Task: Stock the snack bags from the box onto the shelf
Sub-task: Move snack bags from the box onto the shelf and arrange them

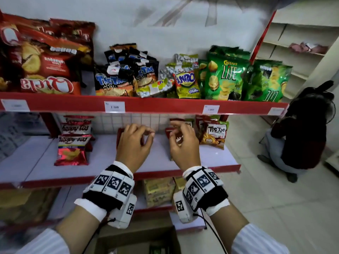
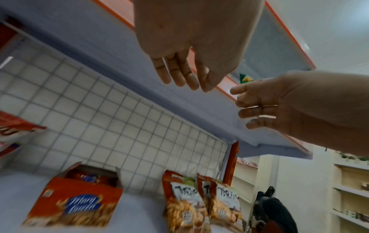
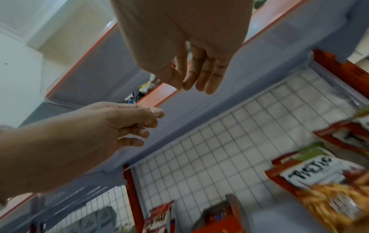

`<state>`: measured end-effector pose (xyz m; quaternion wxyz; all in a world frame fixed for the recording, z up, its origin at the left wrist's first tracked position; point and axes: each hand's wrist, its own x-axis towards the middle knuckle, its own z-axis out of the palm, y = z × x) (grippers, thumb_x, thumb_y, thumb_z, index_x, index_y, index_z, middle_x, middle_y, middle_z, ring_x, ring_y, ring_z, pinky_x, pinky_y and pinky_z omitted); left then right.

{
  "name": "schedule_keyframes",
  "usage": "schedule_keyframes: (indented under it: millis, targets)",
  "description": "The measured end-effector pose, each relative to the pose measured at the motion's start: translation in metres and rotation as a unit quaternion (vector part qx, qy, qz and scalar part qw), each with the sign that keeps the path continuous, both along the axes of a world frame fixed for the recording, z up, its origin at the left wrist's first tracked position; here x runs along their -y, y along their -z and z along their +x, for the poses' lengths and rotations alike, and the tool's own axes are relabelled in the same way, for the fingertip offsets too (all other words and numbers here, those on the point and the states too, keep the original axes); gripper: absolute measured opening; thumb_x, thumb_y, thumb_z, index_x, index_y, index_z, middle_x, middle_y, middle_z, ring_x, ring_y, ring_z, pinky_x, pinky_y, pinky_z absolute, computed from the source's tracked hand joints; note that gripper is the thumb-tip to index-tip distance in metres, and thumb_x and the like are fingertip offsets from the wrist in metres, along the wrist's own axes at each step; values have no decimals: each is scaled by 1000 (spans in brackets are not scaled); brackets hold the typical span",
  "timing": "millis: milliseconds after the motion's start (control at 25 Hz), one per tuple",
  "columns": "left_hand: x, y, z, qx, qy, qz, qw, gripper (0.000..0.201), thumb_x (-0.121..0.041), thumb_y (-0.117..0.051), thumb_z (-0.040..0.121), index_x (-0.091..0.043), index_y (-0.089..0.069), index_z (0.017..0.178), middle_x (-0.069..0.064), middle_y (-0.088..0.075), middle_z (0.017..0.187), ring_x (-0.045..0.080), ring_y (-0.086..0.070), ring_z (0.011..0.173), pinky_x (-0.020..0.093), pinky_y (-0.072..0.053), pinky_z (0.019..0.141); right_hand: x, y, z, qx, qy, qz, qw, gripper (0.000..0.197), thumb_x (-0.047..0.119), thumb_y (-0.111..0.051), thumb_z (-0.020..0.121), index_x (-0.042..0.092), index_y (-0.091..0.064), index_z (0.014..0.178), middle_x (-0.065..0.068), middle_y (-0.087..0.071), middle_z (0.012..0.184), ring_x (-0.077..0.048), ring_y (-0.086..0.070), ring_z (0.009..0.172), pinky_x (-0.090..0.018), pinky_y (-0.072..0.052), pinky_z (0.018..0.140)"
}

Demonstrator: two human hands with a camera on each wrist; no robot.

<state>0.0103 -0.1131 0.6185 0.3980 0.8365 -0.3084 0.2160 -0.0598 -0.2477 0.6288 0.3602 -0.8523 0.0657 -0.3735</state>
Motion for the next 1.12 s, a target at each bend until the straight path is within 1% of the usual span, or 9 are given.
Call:
schedule_keyframes:
  millis: [200,320,440,520,640,800,920,960,1120]
  targets:
    - [1,82,-17,-148,-26,6,989,10,-14,-61,89,-13,-66,98,6,-59,99,20,-52,87,23,-38,78,6,84,-9,-106,-52,64,991,35,1,-54,85,12,-58,117,0,-56,88,-23,-54,93,-37,-47,82]
    - [-3,137,-27,-250,-23,34,967,16,-9,-61,88,-11,-64,104,9,-60,105,24,-60,91,33,-49,85,12,140,-17,-202,-73,54,975,36,2,-53,85,13,-56,119,-5,-60,96,-25,-53,98,-33,-45,84]
    - [-11,193,-30,-315,-41,55,947,15,-4,-60,87,-7,-63,102,13,-62,105,26,-62,87,35,-51,82,14,192,-24,-281,-93,34,955,32,4,-52,85,12,-56,116,-6,-58,97,-27,-55,98,-32,-44,85]
    - [-16,235,-28,-345,-62,68,934,16,-5,-59,88,-6,-63,103,14,-64,105,25,-61,84,33,-50,81,17,234,-24,-331,-124,21,935,37,7,-50,88,15,-53,124,-7,-61,101,-25,-54,103,-35,-45,91]
    - [-26,306,-23,-378,-91,72,918,17,-7,-59,89,-8,-63,106,11,-66,104,19,-59,79,23,-43,75,17,308,-18,-379,-143,-19,914,36,11,-49,90,18,-53,125,-9,-59,110,-26,-56,104,-36,-48,89]
    - [-37,395,-19,-404,-108,12,908,15,4,-57,87,0,-63,100,17,-66,99,28,-63,89,30,-48,85,10,411,-9,-429,-196,-74,878,31,14,-48,91,15,-55,121,-13,-57,115,-30,-55,106,-36,-46,89]
    - [-46,476,-21,-415,-110,10,903,21,9,-56,85,-9,-61,93,7,-63,85,21,-59,78,13,-43,71,5,502,-4,-489,-228,-104,835,34,17,-45,92,21,-55,124,-10,-58,122,-28,-54,112,-37,-46,93]
    - [-49,503,-24,-425,-115,1,898,20,7,-58,85,-10,-61,93,7,-63,87,21,-59,79,14,-42,72,4,532,-4,-502,-242,-120,822,33,17,-44,93,20,-55,124,-10,-59,122,-27,-53,114,-35,-45,94]
    - [-60,593,-26,-445,-143,-30,884,14,3,-61,86,-1,-65,99,19,-66,105,31,-61,97,35,-46,94,8,649,1,-574,-261,-187,753,33,15,-43,95,8,-54,126,-18,-59,122,-33,-54,114,-38,-46,92]
